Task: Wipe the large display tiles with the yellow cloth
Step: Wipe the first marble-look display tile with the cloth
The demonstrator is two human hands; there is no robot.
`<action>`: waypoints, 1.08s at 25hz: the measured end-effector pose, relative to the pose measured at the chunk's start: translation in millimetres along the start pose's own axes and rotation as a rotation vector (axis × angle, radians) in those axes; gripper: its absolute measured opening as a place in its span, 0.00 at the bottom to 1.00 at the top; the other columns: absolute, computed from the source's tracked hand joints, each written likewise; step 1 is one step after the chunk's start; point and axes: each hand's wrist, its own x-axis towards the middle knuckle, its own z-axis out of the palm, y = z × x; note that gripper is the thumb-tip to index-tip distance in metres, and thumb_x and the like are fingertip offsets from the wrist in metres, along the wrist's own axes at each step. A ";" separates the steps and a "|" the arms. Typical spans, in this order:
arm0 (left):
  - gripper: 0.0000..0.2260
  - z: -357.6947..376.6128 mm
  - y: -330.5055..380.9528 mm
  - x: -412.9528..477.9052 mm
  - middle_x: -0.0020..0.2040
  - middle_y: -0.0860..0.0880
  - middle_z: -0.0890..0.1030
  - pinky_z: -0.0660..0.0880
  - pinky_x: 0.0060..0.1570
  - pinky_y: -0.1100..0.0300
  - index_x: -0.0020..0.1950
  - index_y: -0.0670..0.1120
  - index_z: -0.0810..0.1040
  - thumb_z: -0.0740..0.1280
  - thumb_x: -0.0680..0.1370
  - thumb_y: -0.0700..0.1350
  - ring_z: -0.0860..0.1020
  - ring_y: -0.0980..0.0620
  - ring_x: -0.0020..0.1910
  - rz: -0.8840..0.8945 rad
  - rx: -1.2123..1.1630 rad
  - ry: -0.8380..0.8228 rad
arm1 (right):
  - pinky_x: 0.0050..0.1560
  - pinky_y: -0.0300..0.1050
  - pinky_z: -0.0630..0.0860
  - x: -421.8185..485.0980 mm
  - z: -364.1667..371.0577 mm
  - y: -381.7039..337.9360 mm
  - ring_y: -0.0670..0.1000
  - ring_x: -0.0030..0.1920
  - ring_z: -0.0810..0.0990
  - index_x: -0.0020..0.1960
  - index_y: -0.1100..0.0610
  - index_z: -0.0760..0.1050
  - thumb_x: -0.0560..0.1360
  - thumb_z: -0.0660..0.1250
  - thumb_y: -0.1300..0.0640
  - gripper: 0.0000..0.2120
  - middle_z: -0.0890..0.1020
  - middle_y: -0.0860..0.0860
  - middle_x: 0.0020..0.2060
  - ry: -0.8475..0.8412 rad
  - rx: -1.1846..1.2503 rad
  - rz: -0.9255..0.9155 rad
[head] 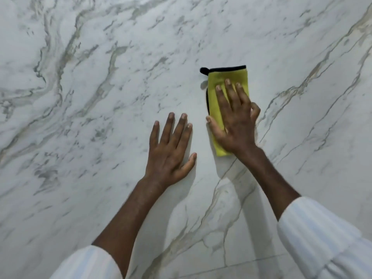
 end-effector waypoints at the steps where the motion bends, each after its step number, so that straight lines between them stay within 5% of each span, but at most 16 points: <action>1: 0.34 -0.3 0.0 0.9 0.84 0.39 0.58 0.51 0.80 0.33 0.84 0.40 0.60 0.61 0.83 0.58 0.54 0.35 0.84 0.000 0.002 0.000 | 0.66 0.64 0.64 -22.9 1.4 -4.7 0.57 0.82 0.59 0.83 0.52 0.61 0.81 0.62 0.38 0.35 0.61 0.54 0.82 0.007 0.001 0.007; 8: 0.34 1.6 2.2 -0.3 0.84 0.37 0.59 0.51 0.79 0.30 0.84 0.38 0.59 0.59 0.84 0.58 0.56 0.32 0.83 -0.015 0.063 -0.024 | 0.63 0.71 0.67 -309.4 3.3 -46.8 0.59 0.79 0.59 0.80 0.50 0.60 0.76 0.66 0.39 0.37 0.54 0.50 0.84 -0.216 0.049 -0.031; 17: 0.31 6.5 60.1 -99.0 0.84 0.41 0.59 0.50 0.79 0.33 0.84 0.42 0.61 0.61 0.84 0.53 0.55 0.37 0.84 0.087 -0.011 -0.171 | 0.65 0.67 0.67 -171.3 4.2 -14.6 0.59 0.78 0.63 0.80 0.52 0.65 0.80 0.63 0.38 0.34 0.68 0.56 0.79 -0.036 0.101 0.061; 27: 0.32 25.1 69.8 -117.4 0.84 0.42 0.60 0.47 0.81 0.36 0.83 0.43 0.64 0.60 0.82 0.57 0.55 0.39 0.84 0.043 0.047 -0.090 | 0.65 0.66 0.64 -429.7 -8.0 -52.1 0.58 0.76 0.61 0.76 0.49 0.65 0.69 0.77 0.39 0.41 0.60 0.50 0.78 -0.351 0.129 -0.094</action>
